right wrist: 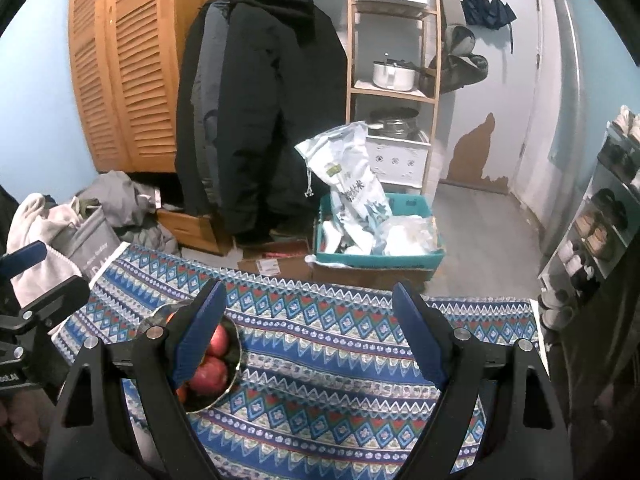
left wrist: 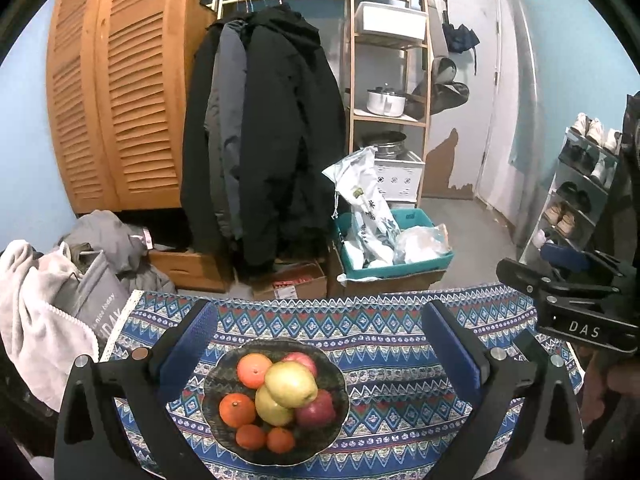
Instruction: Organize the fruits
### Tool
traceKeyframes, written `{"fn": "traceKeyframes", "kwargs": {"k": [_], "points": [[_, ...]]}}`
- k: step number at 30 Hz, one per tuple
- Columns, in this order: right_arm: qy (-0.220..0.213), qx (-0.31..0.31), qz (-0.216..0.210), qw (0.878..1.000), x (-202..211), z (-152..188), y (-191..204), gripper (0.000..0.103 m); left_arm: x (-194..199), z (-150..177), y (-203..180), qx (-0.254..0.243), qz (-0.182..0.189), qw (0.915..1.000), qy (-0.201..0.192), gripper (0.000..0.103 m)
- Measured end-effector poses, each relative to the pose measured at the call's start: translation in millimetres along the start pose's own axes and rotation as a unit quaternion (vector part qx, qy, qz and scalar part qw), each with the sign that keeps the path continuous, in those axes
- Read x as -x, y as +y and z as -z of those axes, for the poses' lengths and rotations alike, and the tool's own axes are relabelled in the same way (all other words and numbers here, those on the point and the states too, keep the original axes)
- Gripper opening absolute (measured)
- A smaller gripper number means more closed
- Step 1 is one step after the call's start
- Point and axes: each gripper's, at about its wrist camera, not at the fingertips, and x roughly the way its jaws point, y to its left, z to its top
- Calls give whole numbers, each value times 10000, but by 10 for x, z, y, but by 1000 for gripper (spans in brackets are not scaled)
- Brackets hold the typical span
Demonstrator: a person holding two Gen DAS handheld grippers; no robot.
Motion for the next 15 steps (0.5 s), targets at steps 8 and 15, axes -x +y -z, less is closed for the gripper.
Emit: {"fn": "traceKeyframes", "kwargs": {"k": [8,15], "points": [[-22,-23,49,10000,26,18,-71,84,-5,-1,-31,-7,-3,10000,-15,103],[-5,-66,49,10000,23,26,-127,84,-44,-8,-85,-12,52,10000,56,103]]}}
